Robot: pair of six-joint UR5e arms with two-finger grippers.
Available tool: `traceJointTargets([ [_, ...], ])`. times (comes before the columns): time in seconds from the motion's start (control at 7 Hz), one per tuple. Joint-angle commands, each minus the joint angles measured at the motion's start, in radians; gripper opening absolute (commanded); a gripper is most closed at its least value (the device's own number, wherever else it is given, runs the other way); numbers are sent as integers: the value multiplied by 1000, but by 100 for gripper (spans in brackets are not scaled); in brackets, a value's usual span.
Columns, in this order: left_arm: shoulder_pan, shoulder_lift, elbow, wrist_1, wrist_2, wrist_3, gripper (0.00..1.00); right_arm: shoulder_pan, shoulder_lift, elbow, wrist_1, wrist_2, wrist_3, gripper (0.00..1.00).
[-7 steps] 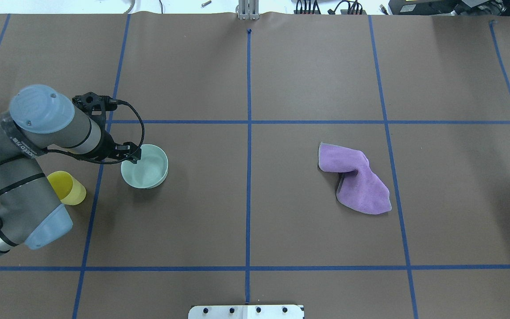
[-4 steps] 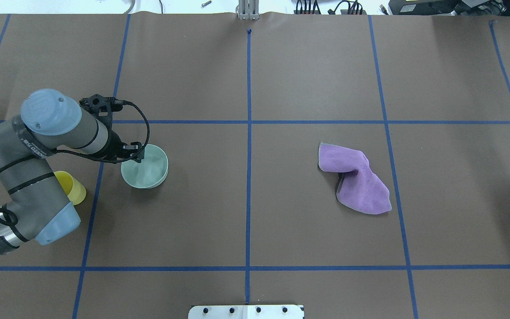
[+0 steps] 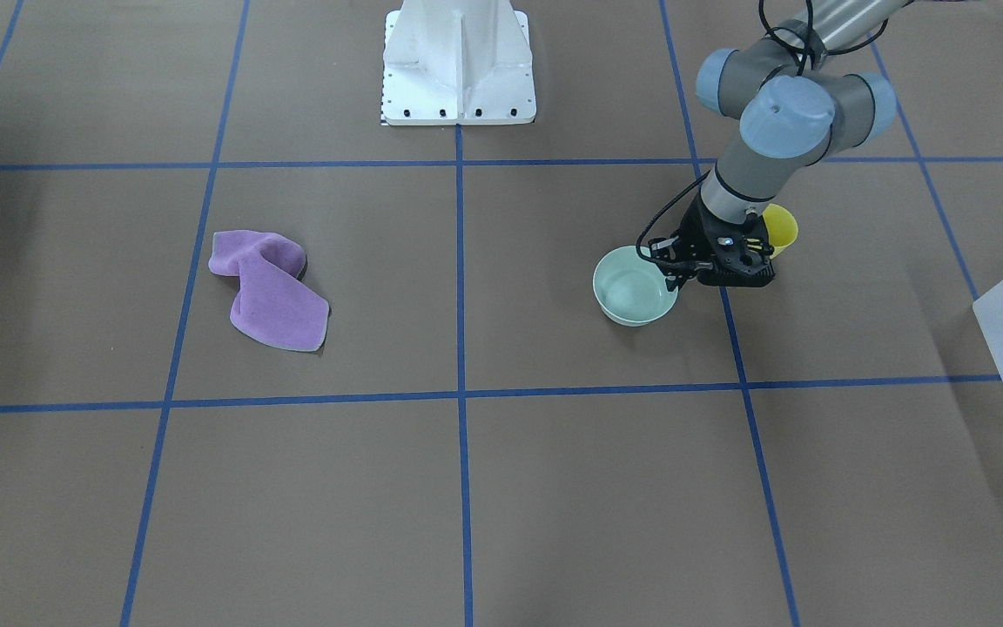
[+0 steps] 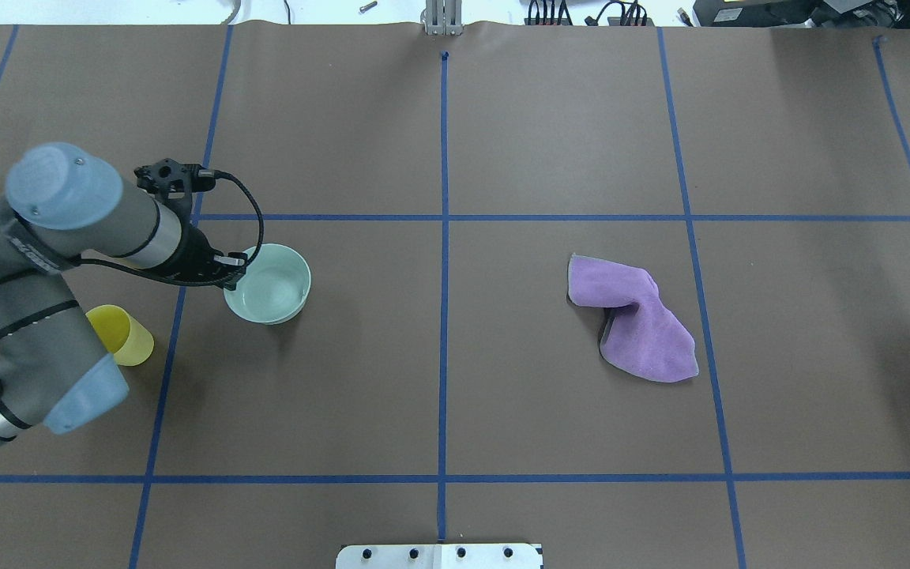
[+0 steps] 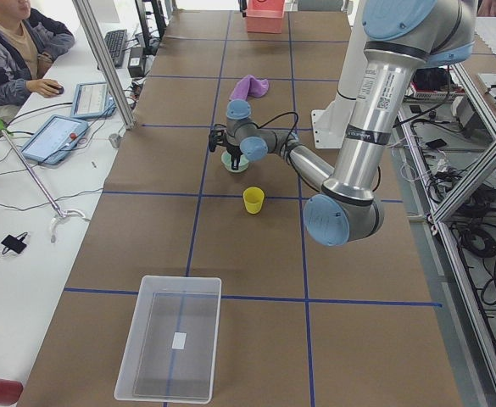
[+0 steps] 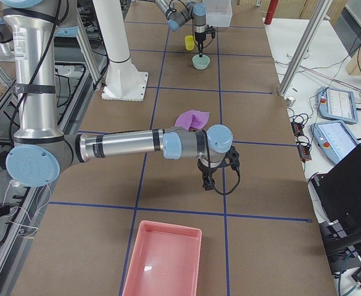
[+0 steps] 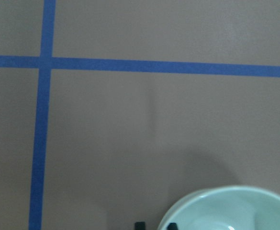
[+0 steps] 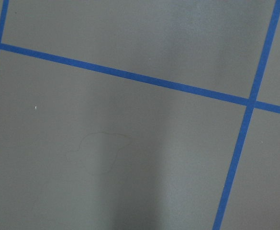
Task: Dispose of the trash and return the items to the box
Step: 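Carry the green bowl into the clear box while the right arm approaches, then lower the right gripper onto the purple cloth and pinch it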
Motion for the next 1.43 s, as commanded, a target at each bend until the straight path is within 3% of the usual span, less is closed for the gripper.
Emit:
traceJointTargets([
  [0.0, -226, 83, -58, 12, -216, 207, 0, -14, 5, 60, -1, 1, 46, 100],
  [0.29, -477, 104, 80, 44, -327, 562, 0, -156, 29, 230, 0, -2, 379, 100],
  [0.43, -591, 102, 222, 43, -347, 844, 0, -238, 89, 264, 0, -5, 522, 100],
  [0.71, -757, -8, 542, 43, -366, 1149, 0, -386, 213, 278, 0, -73, 714, 100],
  [1.0, -853, -92, 782, 37, -361, 1352, 0, -524, 276, 279, 0, -190, 804, 100],
  [1.29, -856, -85, 884, -33, -357, 1380, 0, -615, 277, 277, 0, -254, 819, 99],
])
